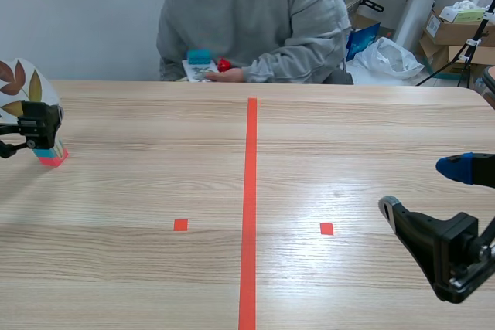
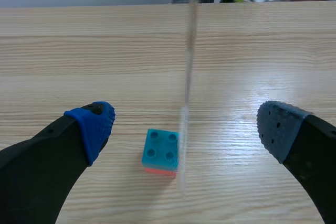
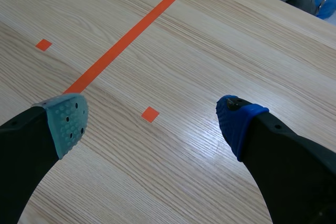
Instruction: Do the leaf sorting experiment
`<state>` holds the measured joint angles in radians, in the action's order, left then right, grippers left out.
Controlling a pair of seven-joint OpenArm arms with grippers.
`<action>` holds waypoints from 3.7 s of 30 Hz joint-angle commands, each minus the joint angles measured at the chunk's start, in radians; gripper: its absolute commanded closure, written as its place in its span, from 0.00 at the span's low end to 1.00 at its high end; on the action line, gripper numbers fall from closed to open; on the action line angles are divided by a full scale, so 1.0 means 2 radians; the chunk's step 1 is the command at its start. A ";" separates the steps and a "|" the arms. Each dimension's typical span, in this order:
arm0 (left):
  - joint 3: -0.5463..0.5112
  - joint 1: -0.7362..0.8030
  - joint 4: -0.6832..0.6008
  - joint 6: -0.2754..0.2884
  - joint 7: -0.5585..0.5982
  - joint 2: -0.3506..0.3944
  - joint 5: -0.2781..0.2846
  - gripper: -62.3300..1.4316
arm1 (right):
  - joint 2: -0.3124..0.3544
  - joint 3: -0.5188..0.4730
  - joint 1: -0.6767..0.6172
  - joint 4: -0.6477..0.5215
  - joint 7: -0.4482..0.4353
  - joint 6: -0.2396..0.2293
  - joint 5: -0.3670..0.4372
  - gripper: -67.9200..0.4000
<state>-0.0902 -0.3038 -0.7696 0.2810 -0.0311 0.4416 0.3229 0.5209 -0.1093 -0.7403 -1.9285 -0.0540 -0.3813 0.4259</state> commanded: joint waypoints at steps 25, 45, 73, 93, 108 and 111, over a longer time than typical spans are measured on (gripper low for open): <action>-0.065 0.471 -0.466 0.015 -0.011 0.034 0.013 0.06 | 0.000 -0.005 0.006 -0.002 -0.006 -0.003 0.002 0.26; -0.109 0.601 -0.660 0.016 -0.045 -0.021 0.017 0.06 | 0.001 -0.007 0.012 -0.002 -0.024 -0.051 0.002 0.26; -0.109 0.599 -0.660 0.016 -0.047 -0.024 0.020 0.06 | 0.001 -0.007 0.020 -0.002 0.000 -0.061 0.006 0.26; -0.109 0.599 -0.660 0.016 -0.051 -0.024 0.020 0.06 | 0.001 -0.007 0.020 -0.002 0.000 -0.068 0.006 0.26; -0.109 0.599 -0.660 0.016 -0.051 -0.024 0.020 0.06 | 0.001 -0.007 0.020 -0.002 0.000 -0.068 0.006 0.26; -0.109 0.599 -0.660 0.016 -0.051 -0.024 0.020 0.06 | 0.001 -0.007 0.020 -0.002 0.000 -0.068 0.006 0.26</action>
<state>-0.3099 0.8978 -2.0876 0.3145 -0.1463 0.3912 0.3492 0.5213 -0.1101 -0.7094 -1.9285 -0.0467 -0.5175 0.4267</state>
